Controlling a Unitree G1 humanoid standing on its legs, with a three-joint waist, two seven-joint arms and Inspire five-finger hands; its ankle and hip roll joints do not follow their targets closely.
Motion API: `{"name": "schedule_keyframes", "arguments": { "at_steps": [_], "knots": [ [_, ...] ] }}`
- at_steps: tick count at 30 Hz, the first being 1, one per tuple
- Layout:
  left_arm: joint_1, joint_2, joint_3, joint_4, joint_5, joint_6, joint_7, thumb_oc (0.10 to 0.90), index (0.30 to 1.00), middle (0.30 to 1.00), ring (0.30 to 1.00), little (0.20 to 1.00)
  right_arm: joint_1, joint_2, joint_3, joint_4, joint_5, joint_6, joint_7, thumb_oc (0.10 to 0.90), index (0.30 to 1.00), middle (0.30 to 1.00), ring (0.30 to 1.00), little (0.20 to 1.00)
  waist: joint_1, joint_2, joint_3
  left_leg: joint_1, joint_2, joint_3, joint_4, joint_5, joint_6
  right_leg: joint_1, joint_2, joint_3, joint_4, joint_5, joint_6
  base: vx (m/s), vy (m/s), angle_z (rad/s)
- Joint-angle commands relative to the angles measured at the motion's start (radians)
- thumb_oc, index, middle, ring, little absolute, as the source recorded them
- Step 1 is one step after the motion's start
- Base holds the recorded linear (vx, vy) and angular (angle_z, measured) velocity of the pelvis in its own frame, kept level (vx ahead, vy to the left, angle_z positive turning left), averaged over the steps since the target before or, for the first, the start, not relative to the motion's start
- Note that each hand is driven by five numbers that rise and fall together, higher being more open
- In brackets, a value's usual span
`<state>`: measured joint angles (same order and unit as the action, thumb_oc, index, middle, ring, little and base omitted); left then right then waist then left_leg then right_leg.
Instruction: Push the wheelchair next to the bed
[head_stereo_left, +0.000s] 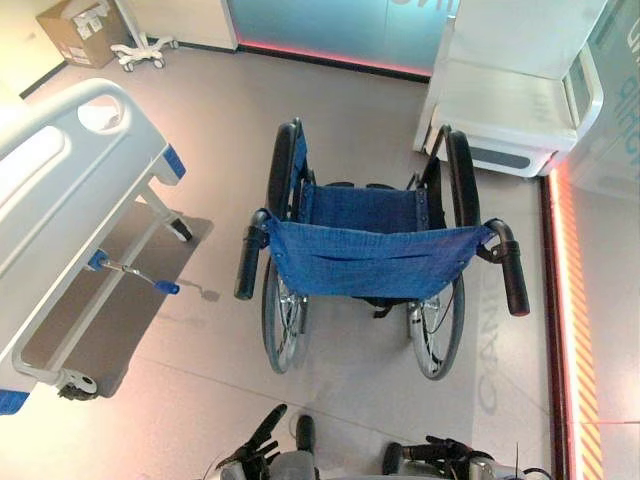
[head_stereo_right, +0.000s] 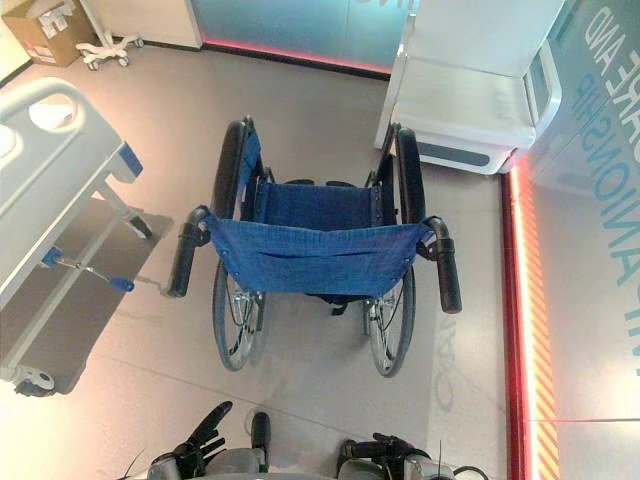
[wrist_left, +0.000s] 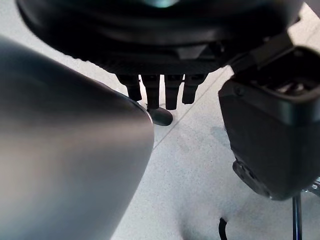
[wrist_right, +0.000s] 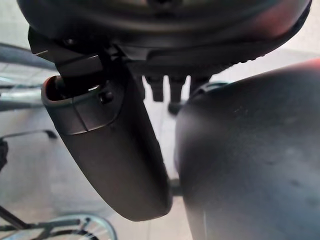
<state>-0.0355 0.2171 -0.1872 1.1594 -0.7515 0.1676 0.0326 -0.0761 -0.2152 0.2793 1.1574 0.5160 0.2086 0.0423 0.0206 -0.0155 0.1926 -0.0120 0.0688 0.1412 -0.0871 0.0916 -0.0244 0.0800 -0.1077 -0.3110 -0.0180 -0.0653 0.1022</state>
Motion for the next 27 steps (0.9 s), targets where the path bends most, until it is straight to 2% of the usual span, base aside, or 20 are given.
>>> {"name": "schedule_keyframes", "arguments": {
  "at_steps": [1,9,18,21,27],
  "knots": [
    [-0.032,-0.033,-0.030,0.064,0.002,0.012,-0.028,0.800,0.900,0.900,0.900,0.900,0.010,0.015,-0.009,0.005,0.002,0.006,-0.019,0.800,0.900,0.900,0.900,0.900,0.021,0.025,-0.007,0.011,0.015,0.017,0.011,-0.049,-0.038,-0.075,-0.068,0.033,-0.001,0.108,0.041,0.00,0.000,0.00],
    [-0.033,-0.034,-0.015,0.094,0.024,0.019,-0.002,0.800,0.900,0.900,0.900,0.900,0.014,0.019,-0.003,0.025,-0.016,-0.003,-0.005,0.800,0.900,0.900,0.900,0.900,0.025,0.017,-0.019,0.027,0.018,0.018,0.006,-0.053,-0.039,-0.054,-0.064,0.029,-0.014,0.106,0.039,0.02,-0.007,0.00],
    [-0.034,-0.032,-0.002,0.108,0.040,0.039,0.030,0.800,0.900,0.900,0.900,0.900,0.020,0.017,-0.006,0.038,-0.030,0.005,-0.011,0.800,0.900,0.900,0.900,0.900,0.014,0.024,-0.034,0.048,0.019,0.027,0.005,-0.058,-0.040,-0.037,-0.062,0.036,-0.019,0.101,0.037,0.04,0.013,0.00],
    [-0.030,-0.029,0.003,0.106,0.034,0.027,0.035,0.800,0.900,0.900,0.900,0.900,0.024,0.013,-0.014,0.039,-0.024,-0.013,-0.033,0.800,0.900,0.900,0.900,0.900,0.010,0.027,-0.035,0.054,0.020,0.031,0.005,-0.060,-0.041,-0.032,-0.062,0.039,-0.022,0.101,0.037,0.04,0.020,-0.01],
    [-0.020,0.005,0.061,0.061,-0.061,-0.035,0.063,0.800,0.900,0.900,0.900,0.900,0.041,-0.020,-0.080,-0.013,0.076,-0.046,-0.087,0.800,0.900,0.900,0.900,0.900,-0.005,0.036,-0.033,0.062,0.021,0.038,0.002,-0.058,-0.044,-0.031,-0.060,0.052,-0.024,0.103,0.040,0.02,0.021,-0.02]
  ]
}}
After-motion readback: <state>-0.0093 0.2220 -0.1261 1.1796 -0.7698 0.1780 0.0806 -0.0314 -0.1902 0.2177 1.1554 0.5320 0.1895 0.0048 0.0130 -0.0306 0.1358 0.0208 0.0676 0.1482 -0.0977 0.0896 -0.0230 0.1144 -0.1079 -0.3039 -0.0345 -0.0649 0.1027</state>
